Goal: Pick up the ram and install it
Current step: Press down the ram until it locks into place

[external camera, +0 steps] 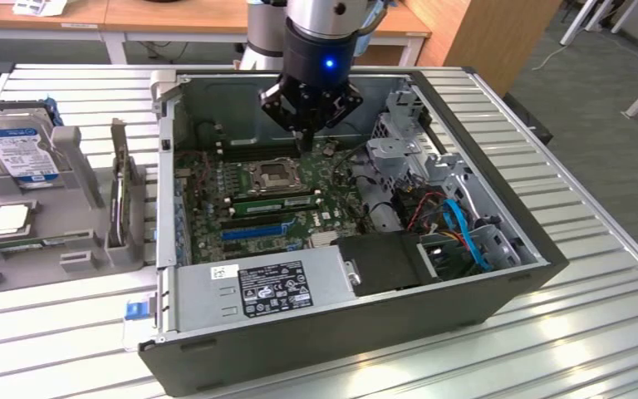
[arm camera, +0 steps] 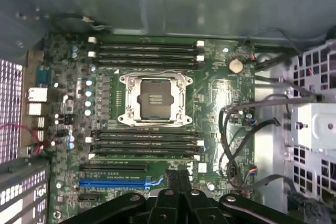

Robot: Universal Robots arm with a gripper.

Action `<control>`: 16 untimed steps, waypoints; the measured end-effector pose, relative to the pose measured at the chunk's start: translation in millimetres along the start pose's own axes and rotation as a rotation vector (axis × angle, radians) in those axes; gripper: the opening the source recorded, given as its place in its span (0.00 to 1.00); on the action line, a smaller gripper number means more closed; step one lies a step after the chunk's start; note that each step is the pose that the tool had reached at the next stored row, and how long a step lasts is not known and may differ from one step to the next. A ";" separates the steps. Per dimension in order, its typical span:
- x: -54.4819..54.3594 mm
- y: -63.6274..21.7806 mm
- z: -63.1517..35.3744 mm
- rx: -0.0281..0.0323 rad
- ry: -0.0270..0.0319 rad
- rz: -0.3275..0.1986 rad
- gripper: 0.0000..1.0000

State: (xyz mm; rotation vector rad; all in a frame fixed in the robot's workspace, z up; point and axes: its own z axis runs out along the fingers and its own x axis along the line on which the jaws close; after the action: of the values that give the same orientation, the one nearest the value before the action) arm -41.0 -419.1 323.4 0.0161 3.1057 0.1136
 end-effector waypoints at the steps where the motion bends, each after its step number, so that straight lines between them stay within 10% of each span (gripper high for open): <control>1: 0.1 0.0 0.0 0.0002 -0.0005 0.008 0.10; 16: 21.0 -0.3 -0.1 0.0002 -0.0007 0.009 0.10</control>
State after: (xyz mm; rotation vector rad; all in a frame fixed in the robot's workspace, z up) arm -62.0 -419.1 322.8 0.0306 3.1052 0.1135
